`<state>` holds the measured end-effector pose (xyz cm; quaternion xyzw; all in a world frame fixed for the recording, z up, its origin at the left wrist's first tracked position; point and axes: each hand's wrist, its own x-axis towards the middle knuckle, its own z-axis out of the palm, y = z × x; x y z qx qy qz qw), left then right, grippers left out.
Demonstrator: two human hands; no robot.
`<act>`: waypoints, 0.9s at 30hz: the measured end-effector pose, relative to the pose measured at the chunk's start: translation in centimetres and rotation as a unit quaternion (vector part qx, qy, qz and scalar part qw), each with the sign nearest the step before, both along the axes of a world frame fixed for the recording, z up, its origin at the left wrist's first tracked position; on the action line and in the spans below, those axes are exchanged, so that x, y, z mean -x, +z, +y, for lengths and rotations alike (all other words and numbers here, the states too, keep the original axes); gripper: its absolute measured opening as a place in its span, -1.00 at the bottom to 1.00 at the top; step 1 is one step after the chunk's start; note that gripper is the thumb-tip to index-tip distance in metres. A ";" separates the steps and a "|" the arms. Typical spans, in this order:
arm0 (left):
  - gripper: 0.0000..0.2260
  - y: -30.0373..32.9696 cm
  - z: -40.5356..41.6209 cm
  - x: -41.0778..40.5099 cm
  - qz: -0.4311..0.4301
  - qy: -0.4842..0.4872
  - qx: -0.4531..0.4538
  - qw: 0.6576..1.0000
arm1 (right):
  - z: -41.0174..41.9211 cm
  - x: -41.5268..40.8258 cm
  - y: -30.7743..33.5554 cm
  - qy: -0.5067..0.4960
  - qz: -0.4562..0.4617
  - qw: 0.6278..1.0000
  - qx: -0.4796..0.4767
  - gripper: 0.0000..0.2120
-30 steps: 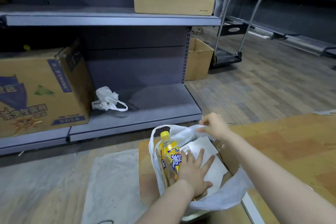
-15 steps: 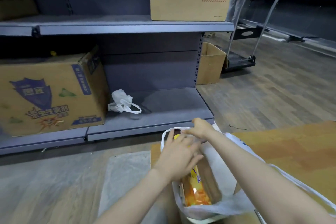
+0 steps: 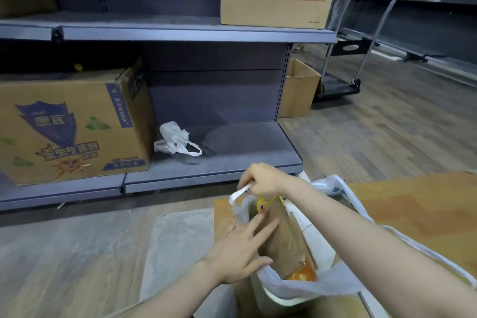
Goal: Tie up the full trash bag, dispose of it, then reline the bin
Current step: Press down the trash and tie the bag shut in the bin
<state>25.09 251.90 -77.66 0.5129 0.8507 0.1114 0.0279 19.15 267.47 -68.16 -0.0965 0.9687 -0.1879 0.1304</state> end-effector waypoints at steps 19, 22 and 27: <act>-0.10 0.3 -0.5 -0.2 0.135 -0.003 0.026 0.991 | 3.3 -7.8 2.5 -0.028 0.148 0.986 0.069 -0.57; -0.38 -0.3 -0.3 -0.6 0.201 -0.046 -0.031 0.978 | 3.3 -11.0 0.1 0.023 0.261 0.965 -0.011 -0.47; -0.89 -0.2 0.1 -1.2 0.267 -0.142 -0.119 0.946 | 3.9 -14.3 -4.3 0.121 0.365 0.919 -0.082 -0.84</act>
